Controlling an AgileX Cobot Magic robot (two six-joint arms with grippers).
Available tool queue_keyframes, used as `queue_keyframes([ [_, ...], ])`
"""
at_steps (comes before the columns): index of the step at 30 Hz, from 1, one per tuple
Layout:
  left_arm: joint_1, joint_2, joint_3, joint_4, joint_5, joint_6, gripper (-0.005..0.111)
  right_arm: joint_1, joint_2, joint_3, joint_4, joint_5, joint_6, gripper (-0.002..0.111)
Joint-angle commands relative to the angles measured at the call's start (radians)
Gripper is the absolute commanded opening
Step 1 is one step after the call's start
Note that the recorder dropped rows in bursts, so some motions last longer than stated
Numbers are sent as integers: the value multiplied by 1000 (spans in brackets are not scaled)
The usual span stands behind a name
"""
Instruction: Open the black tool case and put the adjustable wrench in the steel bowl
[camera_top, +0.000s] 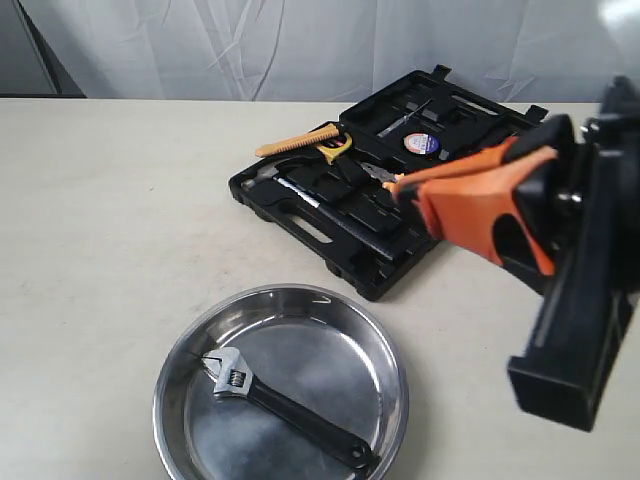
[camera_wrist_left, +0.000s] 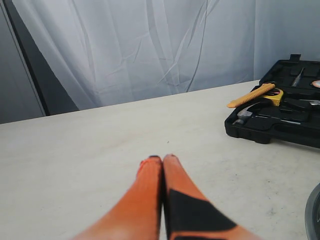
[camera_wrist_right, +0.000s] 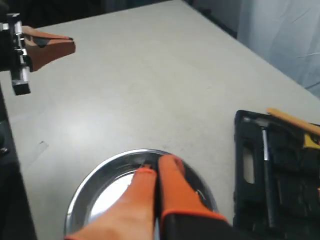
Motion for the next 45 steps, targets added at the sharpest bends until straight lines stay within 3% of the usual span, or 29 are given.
queue_keyframes([
  [1,-4,4,-2,-3,-5,0,0,-153,-188,236,36,-189,-5,0],
  [13,-4,4,-2,-3,-5,0,0,-566,-768,611,20,-253,-20,0],
  [18,-4,4,-2,-3,-7,0,0,-695,-793,703,25,-310,-17,0],
  [24,-4,4,-2,-3,-7,0,0,-704,-793,779,4,-404,-17,0],
  [45,-4,4,-2,-3,-7,0,0,-704,-793,779,1,-354,-17,0],
])
